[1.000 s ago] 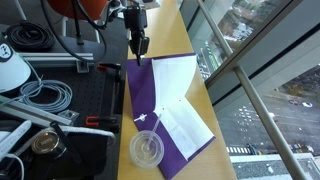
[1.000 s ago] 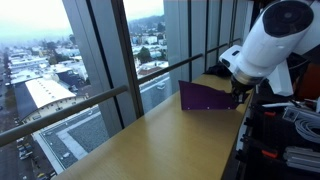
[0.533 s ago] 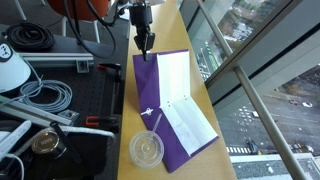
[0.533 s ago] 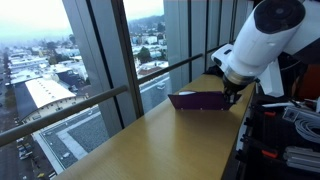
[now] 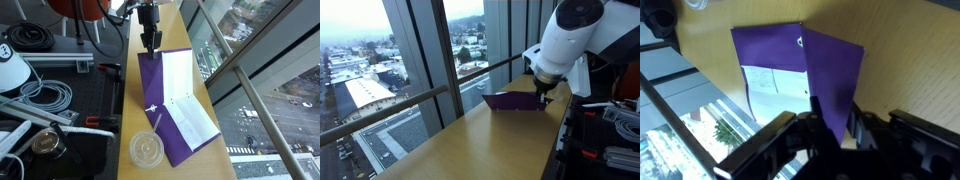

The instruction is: Open the folder

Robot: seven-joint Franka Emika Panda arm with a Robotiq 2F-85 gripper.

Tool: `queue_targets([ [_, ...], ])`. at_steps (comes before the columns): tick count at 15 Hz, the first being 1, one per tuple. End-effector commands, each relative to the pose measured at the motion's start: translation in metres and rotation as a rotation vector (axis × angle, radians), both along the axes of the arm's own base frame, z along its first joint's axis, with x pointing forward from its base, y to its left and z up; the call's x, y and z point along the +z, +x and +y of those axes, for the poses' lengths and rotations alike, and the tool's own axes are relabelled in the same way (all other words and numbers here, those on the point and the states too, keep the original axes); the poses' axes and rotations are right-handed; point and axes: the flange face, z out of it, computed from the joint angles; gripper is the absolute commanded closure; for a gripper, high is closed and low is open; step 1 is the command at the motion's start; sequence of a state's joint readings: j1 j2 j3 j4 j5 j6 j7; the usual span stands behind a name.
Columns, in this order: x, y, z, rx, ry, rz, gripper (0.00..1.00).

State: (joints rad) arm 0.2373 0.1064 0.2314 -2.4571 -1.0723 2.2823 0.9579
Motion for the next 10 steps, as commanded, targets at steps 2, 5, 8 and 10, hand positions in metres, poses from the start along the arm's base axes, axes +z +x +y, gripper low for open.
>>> queue_targets([
  [2,-0.005,0.006,-0.003,-0.02,0.027,0.023,0.32],
  [5,0.005,0.012,-0.002,-0.028,0.053,0.028,0.11],
  [8,0.03,0.022,0.004,-0.039,0.171,0.078,0.0],
  [10,0.048,0.033,0.0,-0.061,0.277,0.128,0.0],
])
